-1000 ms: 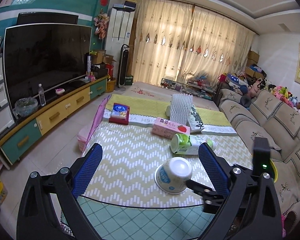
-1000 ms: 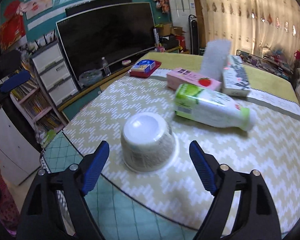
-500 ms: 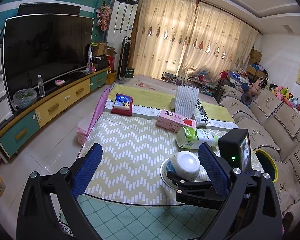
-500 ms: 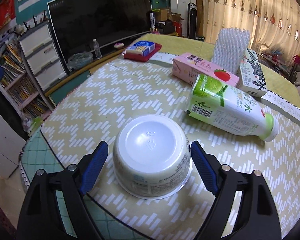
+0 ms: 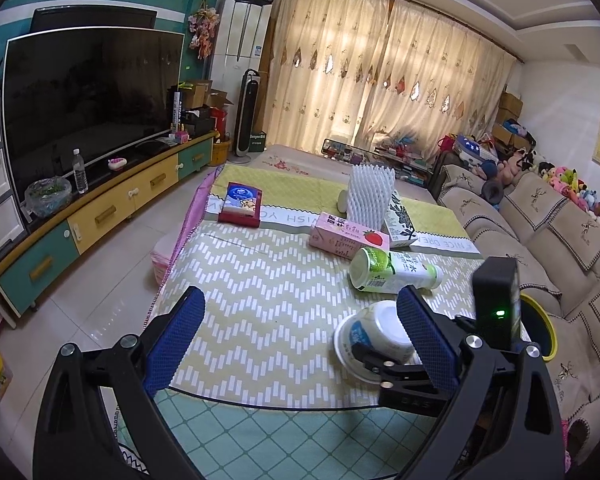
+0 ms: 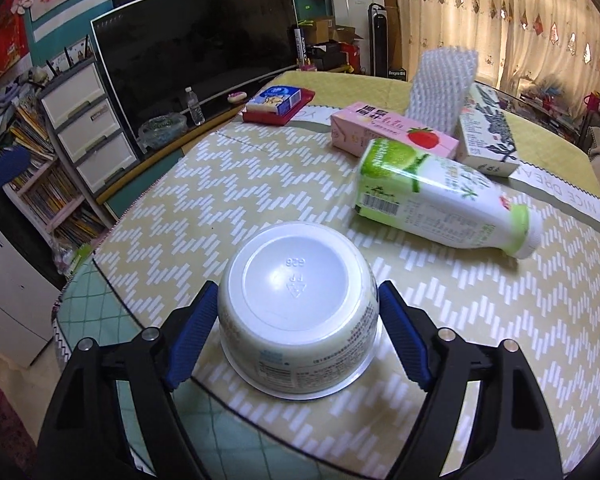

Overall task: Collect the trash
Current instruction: 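Move the right gripper to the white upside-down bowl and grasp it, then carry the white bowl over the bin and open the right gripper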

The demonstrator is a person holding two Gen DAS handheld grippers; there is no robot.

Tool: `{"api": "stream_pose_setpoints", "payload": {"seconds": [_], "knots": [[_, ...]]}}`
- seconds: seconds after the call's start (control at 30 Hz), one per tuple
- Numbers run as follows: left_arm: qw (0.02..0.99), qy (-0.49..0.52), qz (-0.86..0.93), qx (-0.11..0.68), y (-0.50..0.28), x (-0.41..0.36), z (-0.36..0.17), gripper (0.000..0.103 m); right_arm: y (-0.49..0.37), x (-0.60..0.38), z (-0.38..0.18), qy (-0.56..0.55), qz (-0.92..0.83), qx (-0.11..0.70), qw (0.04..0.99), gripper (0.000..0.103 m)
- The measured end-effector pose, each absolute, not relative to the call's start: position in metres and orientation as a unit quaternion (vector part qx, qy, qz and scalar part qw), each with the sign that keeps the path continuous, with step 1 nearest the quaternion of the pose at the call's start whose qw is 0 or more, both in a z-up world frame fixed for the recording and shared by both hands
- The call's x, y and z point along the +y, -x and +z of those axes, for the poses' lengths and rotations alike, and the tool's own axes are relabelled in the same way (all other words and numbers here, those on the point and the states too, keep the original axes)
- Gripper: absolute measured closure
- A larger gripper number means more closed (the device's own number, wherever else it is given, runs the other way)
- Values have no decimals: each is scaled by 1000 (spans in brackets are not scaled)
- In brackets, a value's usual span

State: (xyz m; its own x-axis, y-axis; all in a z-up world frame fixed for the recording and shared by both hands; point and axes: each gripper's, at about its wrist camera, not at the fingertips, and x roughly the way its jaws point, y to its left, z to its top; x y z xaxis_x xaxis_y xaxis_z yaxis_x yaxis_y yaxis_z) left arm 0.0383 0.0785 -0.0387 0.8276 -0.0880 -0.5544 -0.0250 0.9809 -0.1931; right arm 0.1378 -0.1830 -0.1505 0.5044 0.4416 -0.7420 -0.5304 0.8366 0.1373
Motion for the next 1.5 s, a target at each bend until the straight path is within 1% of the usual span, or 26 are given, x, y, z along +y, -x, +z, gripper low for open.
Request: {"api": "stream_pose_setpoints", "payload": {"seconds": [0.27, 0.6, 1.0, 1.1, 1.3, 1.5], "knots": [[949, 87, -27, 303, -44, 63, -40, 8, -127, -225, -133, 20, 267, 391, 880, 27], [943, 73, -49, 320, -60, 32, -46, 8, -135, -306, -120, -30, 193, 369, 909, 27], [935, 54, -78, 343, -87, -6, -59, 8, -141, -465, -116, -112, 13, 333, 936, 27], [931, 50, -87, 350, -95, -16, -64, 8, -143, -508, -121, -123, -47, 330, 935, 27], [924, 48, -103, 364, -111, -32, -74, 8, -152, -582, -149, -142, -148, 348, 915, 27], [915, 52, -122, 380, -130, -46, -88, 8, -166, -623, -175, -148, -195, 373, 895, 26]]}}
